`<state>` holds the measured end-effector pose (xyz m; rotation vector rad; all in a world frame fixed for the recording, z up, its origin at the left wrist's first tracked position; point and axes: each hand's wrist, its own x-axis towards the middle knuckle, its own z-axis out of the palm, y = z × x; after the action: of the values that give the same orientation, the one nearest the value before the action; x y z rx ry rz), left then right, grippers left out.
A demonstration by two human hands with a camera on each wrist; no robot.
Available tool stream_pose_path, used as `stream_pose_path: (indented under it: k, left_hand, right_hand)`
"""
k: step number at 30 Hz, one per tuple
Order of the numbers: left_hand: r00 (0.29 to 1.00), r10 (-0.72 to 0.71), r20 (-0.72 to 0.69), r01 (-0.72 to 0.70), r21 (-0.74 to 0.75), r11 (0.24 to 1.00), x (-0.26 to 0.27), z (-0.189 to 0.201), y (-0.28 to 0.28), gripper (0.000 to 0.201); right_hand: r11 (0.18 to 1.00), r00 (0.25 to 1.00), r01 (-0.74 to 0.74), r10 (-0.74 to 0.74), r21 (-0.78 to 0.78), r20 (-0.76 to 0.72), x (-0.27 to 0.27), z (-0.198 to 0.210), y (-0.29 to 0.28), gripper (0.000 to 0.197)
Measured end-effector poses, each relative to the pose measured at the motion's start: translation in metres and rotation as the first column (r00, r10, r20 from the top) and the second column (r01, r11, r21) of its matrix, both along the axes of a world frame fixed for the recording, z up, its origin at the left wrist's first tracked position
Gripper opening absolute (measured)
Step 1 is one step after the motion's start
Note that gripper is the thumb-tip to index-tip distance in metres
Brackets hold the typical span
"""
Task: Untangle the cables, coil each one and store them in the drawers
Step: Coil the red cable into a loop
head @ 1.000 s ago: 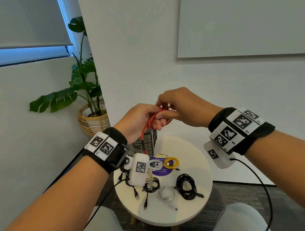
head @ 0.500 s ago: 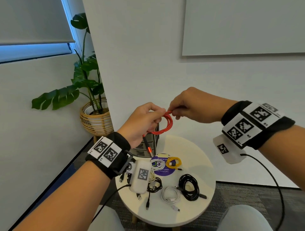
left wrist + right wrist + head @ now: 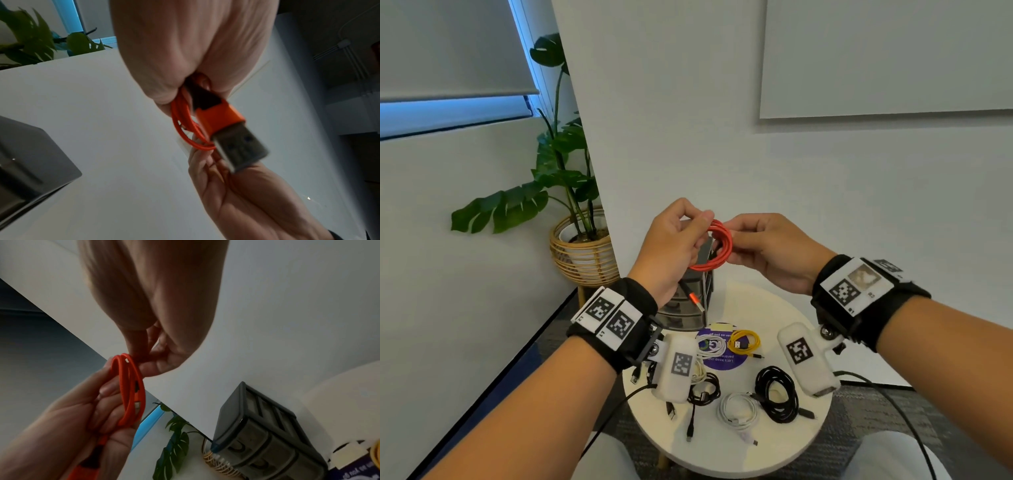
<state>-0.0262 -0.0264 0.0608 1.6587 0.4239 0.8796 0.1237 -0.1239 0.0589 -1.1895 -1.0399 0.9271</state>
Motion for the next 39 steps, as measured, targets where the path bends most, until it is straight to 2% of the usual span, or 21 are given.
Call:
stream_pose_path:
  k: [5, 13, 14, 16, 18, 19, 20, 21, 22, 23, 24, 25, 27, 29, 31, 33, 36, 39]
  left_hand:
    - [0.999, 0.037, -0.002, -0.036, 0.061, 0.997, 0.001, 0.002, 0.002, 0.021]
    - [0.998, 0.050, -0.028, -0.044, 0.184, 0.982, 0.004, -0.002, -0.004, 0.022]
    - [0.998, 0.050, -0.035, -0.043, 0.188, 0.981, 0.005, -0.001, -0.005, 0.022]
    - [0.998, 0.047, -0.048, -0.037, 0.185, 0.982, 0.007, -0.002, -0.007, 0.021]
    - [0.997, 0.054, -0.059, -0.042, 0.182, 0.982, 0.009, -0.007, -0.008, 0.022]
    - [0.996, 0.065, -0.064, -0.052, 0.188, 0.981, 0.011, -0.009, -0.008, 0.023]
    - [0.994, 0.082, -0.069, -0.067, 0.195, 0.978, 0.012, -0.011, -0.006, 0.024]
    - [0.993, 0.098, -0.069, -0.082, 0.195, 0.977, 0.014, -0.013, -0.005, 0.024]
    - [0.991, 0.112, -0.071, -0.097, 0.186, 0.978, 0.015, -0.014, -0.003, 0.025]
    - [0.990, 0.121, -0.073, -0.107, 0.173, 0.979, 0.015, -0.015, -0.003, 0.024]
    - [0.989, 0.128, -0.078, -0.114, 0.162, 0.980, 0.016, -0.016, -0.002, 0.022]
    - [0.987, 0.134, -0.086, -0.120, 0.156, 0.980, 0.016, -0.018, -0.002, 0.020]
    - [0.986, 0.140, -0.092, -0.126, 0.147, 0.981, 0.015, -0.019, 0.000, 0.014]
    - [0.987, 0.133, -0.085, -0.123, 0.117, 0.985, 0.013, -0.020, 0.005, 0.012]
    - [0.989, 0.117, -0.091, -0.110, 0.078, 0.991, 0.011, -0.021, 0.010, 0.012]
    - [0.990, 0.087, -0.111, -0.081, 0.063, 0.995, 0.011, -0.024, 0.012, 0.011]
    - [0.989, 0.047, -0.139, -0.036, 0.085, 0.996, 0.012, -0.032, 0.009, 0.011]
    - [0.983, 0.013, -0.184, 0.015, 0.149, 0.989, 0.015, -0.035, 0.007, 0.011]
  right_hand:
    - [0.995, 0.986, 0.032, -0.017, 0.091, -0.168, -0.007, -0.003, 0.004, 0.016]
    - [0.999, 0.967, -0.039, 0.036, -0.007, -0.254, -0.013, 0.001, -0.005, 0.020]
    - [0.999, 0.981, -0.048, 0.043, -0.023, -0.192, -0.013, 0.002, -0.007, 0.022]
    - [0.998, 0.998, -0.039, 0.041, -0.050, 0.037, -0.015, 0.003, -0.007, 0.027]
    - [0.997, 0.961, 0.011, 0.010, -0.071, 0.278, -0.016, 0.005, -0.006, 0.039]
    - [0.996, 0.908, 0.059, -0.022, -0.074, 0.419, -0.016, 0.007, -0.006, 0.040]
    - [0.991, 0.819, 0.116, -0.057, -0.067, 0.571, -0.016, 0.008, -0.005, 0.037]
    - [0.984, 0.699, 0.168, -0.076, -0.059, 0.711, -0.015, 0.009, -0.004, 0.031]
    - [0.976, 0.586, 0.208, -0.070, -0.067, 0.807, -0.014, 0.010, -0.003, 0.026]
    - [0.967, 0.510, 0.237, -0.039, -0.096, 0.859, -0.014, 0.010, -0.002, 0.022]
    - [0.957, 0.485, 0.251, 0.004, -0.143, 0.875, -0.015, 0.011, -0.001, 0.021]
    - [0.948, 0.501, 0.249, 0.049, -0.198, 0.864, -0.016, 0.011, 0.000, 0.020]
    - [0.933, 0.593, 0.216, 0.110, -0.289, 0.798, -0.019, 0.012, -0.003, 0.023]
    - [0.933, 0.682, 0.150, 0.141, -0.326, 0.718, -0.020, 0.015, -0.010, 0.031]
    - [0.940, 0.734, 0.070, 0.178, -0.334, 0.656, -0.020, 0.015, -0.017, 0.038]
    - [0.939, 0.747, 0.025, 0.211, -0.344, 0.630, -0.018, 0.011, -0.022, 0.037]
    - [0.910, 0.709, 0.068, 0.245, -0.410, 0.661, -0.015, 0.000, -0.020, 0.033]
    - [0.927, 0.693, 0.165, 0.134, -0.337, 0.709, -0.011, -0.009, -0.014, 0.032]
